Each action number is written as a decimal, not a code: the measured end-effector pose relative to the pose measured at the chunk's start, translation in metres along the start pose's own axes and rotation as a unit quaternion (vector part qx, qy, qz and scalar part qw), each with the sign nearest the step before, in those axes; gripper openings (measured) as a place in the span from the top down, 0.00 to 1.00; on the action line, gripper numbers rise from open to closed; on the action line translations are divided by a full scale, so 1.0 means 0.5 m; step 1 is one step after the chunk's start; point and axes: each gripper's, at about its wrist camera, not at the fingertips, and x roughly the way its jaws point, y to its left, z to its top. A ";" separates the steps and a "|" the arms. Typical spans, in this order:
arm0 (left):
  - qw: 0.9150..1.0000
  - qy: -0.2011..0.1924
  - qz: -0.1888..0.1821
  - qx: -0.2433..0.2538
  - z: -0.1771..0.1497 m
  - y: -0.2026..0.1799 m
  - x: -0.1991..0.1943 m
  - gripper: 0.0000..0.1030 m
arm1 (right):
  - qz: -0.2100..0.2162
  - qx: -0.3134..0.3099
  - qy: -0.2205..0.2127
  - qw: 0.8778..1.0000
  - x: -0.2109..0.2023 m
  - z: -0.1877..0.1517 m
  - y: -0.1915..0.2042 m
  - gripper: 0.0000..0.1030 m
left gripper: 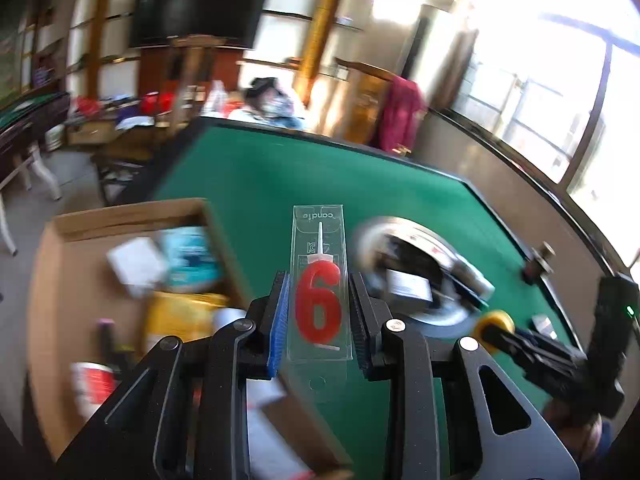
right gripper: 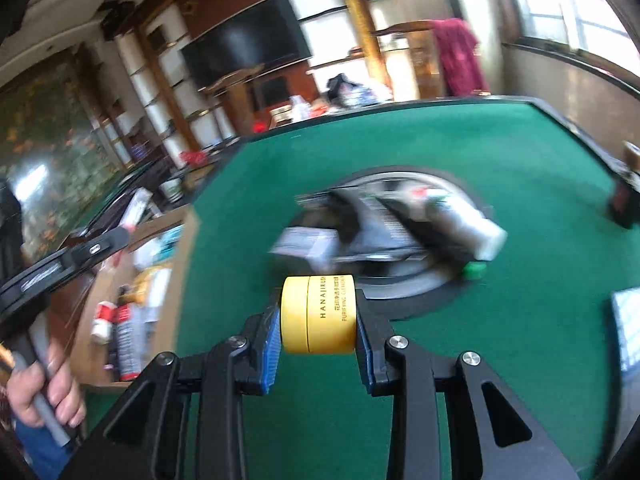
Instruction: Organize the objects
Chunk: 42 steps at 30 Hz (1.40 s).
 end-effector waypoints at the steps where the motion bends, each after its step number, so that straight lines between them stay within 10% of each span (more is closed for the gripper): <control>1: 1.000 -0.001 0.008 -0.007 0.004 0.023 -0.003 0.73 | 0.008 -0.006 0.005 1.000 0.007 0.004 0.019 0.69; 17: 0.982 0.042 0.131 -0.133 -0.001 0.276 0.009 0.73 | 0.111 -0.098 0.125 0.981 0.239 0.128 0.398 0.69; 42: 0.971 0.065 0.183 -0.142 -0.020 0.296 0.032 0.73 | 0.133 -0.119 0.197 0.964 0.500 0.161 0.563 0.69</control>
